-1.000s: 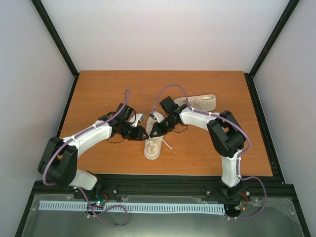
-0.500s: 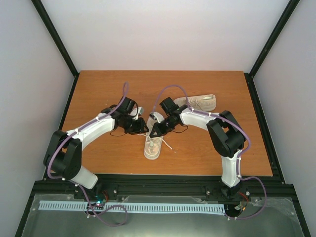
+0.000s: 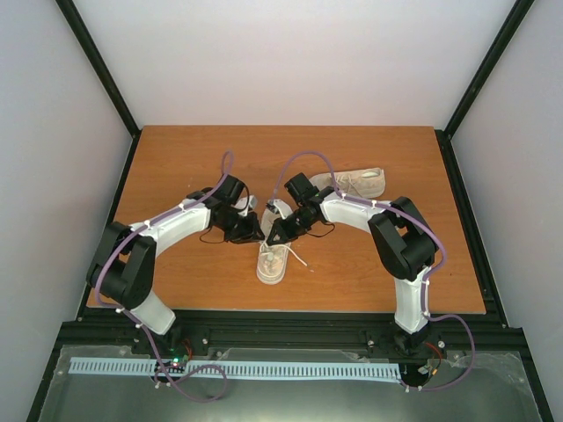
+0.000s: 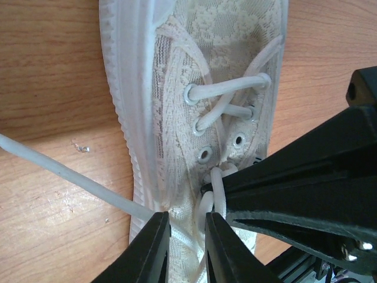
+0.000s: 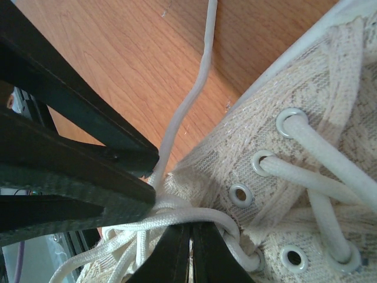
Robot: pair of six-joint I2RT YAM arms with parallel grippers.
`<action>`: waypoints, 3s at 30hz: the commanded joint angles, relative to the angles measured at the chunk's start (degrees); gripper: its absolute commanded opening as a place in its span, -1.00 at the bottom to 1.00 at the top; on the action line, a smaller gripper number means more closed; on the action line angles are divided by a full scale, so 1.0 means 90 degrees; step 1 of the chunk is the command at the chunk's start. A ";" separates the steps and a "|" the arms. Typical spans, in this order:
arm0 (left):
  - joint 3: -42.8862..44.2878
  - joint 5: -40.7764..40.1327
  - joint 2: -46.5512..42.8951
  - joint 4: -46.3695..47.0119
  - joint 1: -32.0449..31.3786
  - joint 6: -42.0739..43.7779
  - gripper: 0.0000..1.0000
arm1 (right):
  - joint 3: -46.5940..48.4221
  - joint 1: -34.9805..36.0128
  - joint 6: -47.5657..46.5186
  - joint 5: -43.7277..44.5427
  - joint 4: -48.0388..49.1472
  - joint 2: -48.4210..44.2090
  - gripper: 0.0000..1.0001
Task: Tie the shoes
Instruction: Tie the shoelace on the shoe.
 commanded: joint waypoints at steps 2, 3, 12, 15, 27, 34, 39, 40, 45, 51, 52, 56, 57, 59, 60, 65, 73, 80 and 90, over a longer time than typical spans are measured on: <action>0.0265 0.0210 0.0118 0.0014 0.0041 -0.0142 -0.59 | -0.0095 0.0019 0.0031 0.0155 0.0078 -0.0074 -0.94; 0.0260 0.0253 0.0132 0.0038 0.0042 -0.0140 -0.59 | -0.0094 0.0015 0.0035 0.0151 0.0076 -0.0069 -0.95; 0.0197 0.0471 0.0224 0.0229 0.0042 -0.0174 -0.56 | -0.0075 0.0014 0.0031 0.0140 0.0073 -0.0063 -0.94; 0.0191 0.0537 0.0266 0.0318 0.0042 -0.0193 -0.56 | -0.0069 0.0014 0.0031 0.0131 0.0068 -0.0052 -0.94; 0.0099 0.0792 0.0350 0.0623 0.0042 -0.0257 -0.65 | -0.0118 0.0014 0.0030 0.0140 0.0078 -0.0087 -0.94; 0.0060 0.0872 0.0389 0.0664 0.0042 -0.0291 -0.80 | -0.0139 0.0014 0.0040 0.0158 0.0085 -0.0107 -0.95; 0.0086 0.0953 0.0466 0.0635 0.0039 -0.0306 -0.96 | -0.0168 0.0012 0.0060 0.0198 0.0120 -0.0159 -0.94; 0.0096 0.0951 0.0480 0.0617 0.0041 -0.0306 -0.98 | -0.0173 0.0014 0.0067 0.0216 0.0118 -0.0172 -0.94; 0.0077 0.0731 0.0348 0.0546 0.0047 -0.0338 -0.99 | -0.0196 -0.0026 0.0115 0.0340 0.0112 -0.0329 -0.93; 0.0059 0.0627 0.0258 0.0520 0.0042 -0.0354 -0.99 | -0.0262 -0.0141 0.0052 0.0553 -0.0104 -0.0901 -0.50; 0.0060 0.0621 0.0251 0.0509 0.0042 -0.0354 -0.99 | -0.0288 -0.0142 0.0011 0.0575 -0.0149 -0.1020 -0.40; 0.0055 0.0576 0.0228 0.0510 0.0042 -0.0374 -0.99 | -0.0487 -0.0023 -0.0242 0.0760 -0.0267 -0.1542 -0.05; 0.0050 0.0573 0.0227 0.0515 0.0042 -0.0382 -0.98 | -0.0553 0.0027 -0.0307 0.0823 -0.0269 -0.1644 -0.01; 0.0050 0.0570 0.0234 0.0507 0.0042 -0.0384 -0.99 | -0.0674 0.0181 -0.0418 0.1013 -0.0224 -0.1851 0.06; 0.0050 0.0556 0.0229 0.0498 0.0042 -0.0392 -0.99 | -0.0708 0.0285 -0.0485 0.1127 -0.0177 -0.1951 0.11; 0.0050 0.0532 0.0218 0.0485 0.0042 -0.0402 -0.98 | -0.0661 0.0753 -0.0735 0.1963 -0.0208 -0.2200 0.26; 0.0040 0.0525 0.0221 0.0493 0.0042 -0.0422 -0.99 | -0.0487 0.1261 -0.0992 0.2512 -0.0278 -0.1897 0.27; 0.0040 0.0524 0.0229 0.0496 0.0042 -0.0424 -0.99 | -0.0424 0.1380 -0.1152 0.2568 -0.0338 -0.1647 0.04; 0.0060 0.0521 0.0245 0.0490 0.0042 -0.0413 -0.99 | -0.0259 0.1450 -0.1128 0.2764 -0.0318 -0.1392 -0.57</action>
